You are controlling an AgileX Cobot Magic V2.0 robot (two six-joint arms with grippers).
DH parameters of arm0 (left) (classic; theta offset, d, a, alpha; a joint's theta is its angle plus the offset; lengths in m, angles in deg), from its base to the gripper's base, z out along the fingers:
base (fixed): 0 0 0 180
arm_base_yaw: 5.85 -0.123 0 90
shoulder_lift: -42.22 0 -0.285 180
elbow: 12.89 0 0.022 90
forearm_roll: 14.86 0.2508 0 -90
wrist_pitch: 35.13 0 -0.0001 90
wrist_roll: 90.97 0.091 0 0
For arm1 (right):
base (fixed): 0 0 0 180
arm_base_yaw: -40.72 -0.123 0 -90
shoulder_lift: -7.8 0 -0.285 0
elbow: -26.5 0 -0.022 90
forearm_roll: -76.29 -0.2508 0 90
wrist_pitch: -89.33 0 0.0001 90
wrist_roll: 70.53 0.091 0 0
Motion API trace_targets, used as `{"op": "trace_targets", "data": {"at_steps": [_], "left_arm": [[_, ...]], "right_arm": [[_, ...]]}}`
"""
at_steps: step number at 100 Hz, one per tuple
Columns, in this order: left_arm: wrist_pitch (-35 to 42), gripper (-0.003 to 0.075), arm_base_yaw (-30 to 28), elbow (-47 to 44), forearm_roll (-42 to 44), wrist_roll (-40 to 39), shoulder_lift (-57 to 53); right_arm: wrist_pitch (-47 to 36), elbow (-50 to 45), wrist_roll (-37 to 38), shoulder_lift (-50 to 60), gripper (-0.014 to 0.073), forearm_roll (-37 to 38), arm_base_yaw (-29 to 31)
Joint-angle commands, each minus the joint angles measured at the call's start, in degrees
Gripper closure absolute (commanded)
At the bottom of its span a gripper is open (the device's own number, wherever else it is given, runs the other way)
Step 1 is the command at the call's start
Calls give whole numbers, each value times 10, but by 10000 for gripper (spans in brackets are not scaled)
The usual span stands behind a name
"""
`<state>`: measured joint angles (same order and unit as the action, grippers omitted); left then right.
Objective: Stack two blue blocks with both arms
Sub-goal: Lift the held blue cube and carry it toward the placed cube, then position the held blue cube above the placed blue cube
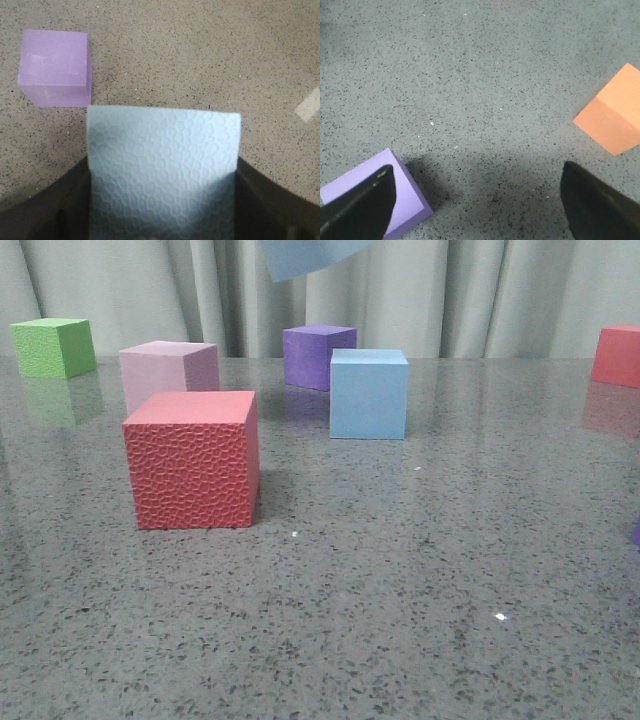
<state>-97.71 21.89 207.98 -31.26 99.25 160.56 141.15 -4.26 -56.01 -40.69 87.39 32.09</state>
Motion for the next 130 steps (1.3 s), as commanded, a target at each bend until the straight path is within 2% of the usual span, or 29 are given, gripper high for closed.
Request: {"op": "trace_targets", "data": {"at_steps": [1,49,69,102,130], "left_arm": [[24,512,5,20,-15,3,-33],[26,512,5,20,-19,8,-33],[3,512,5,20,-27,125,-33],[2,511,5,20,-28,237,-32],[2,508,12,20,-66,353,-32]], "right_arm": [[-36,14,-4,3,-61,15,4],[-36,14,-4,3,-61,15,4],[-36,14,-4,3,-61,15,4],[-36,14,-4,3,-61,15,4],[-36,14,-4,3,-61,15,4]]}}
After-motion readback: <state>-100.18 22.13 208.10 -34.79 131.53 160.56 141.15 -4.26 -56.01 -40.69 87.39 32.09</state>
